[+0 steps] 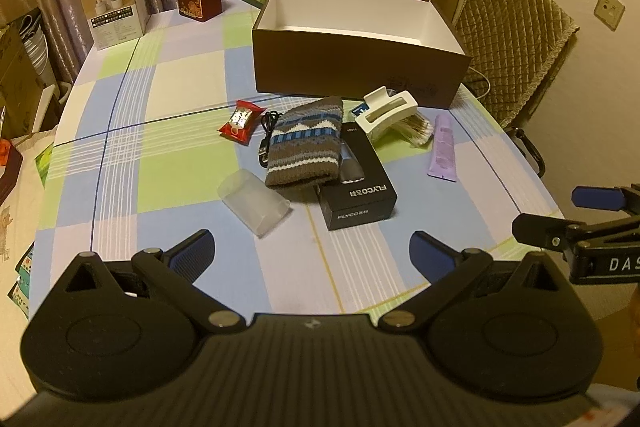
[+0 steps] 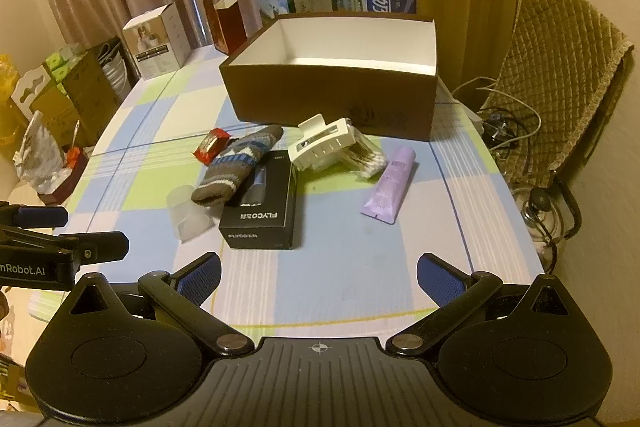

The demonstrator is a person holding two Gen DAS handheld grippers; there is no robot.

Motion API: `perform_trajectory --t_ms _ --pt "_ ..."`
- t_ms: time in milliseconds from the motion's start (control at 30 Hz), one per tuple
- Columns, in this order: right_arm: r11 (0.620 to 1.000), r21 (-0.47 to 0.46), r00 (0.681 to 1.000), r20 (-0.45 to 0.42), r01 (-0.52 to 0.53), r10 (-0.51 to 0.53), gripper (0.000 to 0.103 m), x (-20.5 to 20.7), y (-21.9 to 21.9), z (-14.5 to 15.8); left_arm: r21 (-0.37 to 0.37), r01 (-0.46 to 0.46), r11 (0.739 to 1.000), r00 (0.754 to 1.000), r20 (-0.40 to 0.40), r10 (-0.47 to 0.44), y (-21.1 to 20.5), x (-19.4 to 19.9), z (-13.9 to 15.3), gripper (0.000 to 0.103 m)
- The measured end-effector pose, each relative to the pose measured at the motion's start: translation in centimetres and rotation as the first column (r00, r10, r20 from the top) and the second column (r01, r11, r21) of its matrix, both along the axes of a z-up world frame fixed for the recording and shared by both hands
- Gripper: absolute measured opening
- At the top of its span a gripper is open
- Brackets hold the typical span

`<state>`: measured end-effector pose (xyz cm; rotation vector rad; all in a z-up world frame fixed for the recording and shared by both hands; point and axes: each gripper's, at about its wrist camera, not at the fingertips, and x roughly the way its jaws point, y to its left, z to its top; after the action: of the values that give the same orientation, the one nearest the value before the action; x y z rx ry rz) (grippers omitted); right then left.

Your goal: Organize objects

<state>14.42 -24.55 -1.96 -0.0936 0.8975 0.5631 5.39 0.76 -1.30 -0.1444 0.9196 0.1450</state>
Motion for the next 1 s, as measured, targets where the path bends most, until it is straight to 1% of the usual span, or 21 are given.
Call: perform_trajectory --t_ms 300,567,933,967,1000 --pt "1.0 0.015 1.0 -0.017 -0.011 0.011 0.101 2.6 0.3 -0.6 -0.003 -0.025 1.0 0.999 -0.02 0.025 0.5 2.2 -0.4 0.102" --pt "0.999 0.036 0.999 -0.04 -0.025 0.026 0.101 5.9 0.3 -1.4 -0.011 -0.066 0.998 0.996 -0.054 0.065 0.8 4.7 -1.2 0.102" --pt "0.999 0.02 0.999 -0.038 -0.038 0.039 0.101 11.1 -0.9 -3.1 -0.019 -0.128 0.992 0.989 -0.073 0.126 0.7 9.3 -2.7 0.102" --pt "0.999 0.021 0.998 -0.038 -0.044 0.045 0.101 11.6 -1.0 -3.4 -0.022 -0.135 0.991 0.988 -0.076 0.133 0.6 9.7 -2.9 0.102" --pt "0.999 0.018 0.998 -0.039 -0.051 0.051 0.098 12.0 -1.2 -3.7 -0.022 -0.141 0.99 0.987 -0.079 0.139 0.5 10.0 -3.1 0.102"
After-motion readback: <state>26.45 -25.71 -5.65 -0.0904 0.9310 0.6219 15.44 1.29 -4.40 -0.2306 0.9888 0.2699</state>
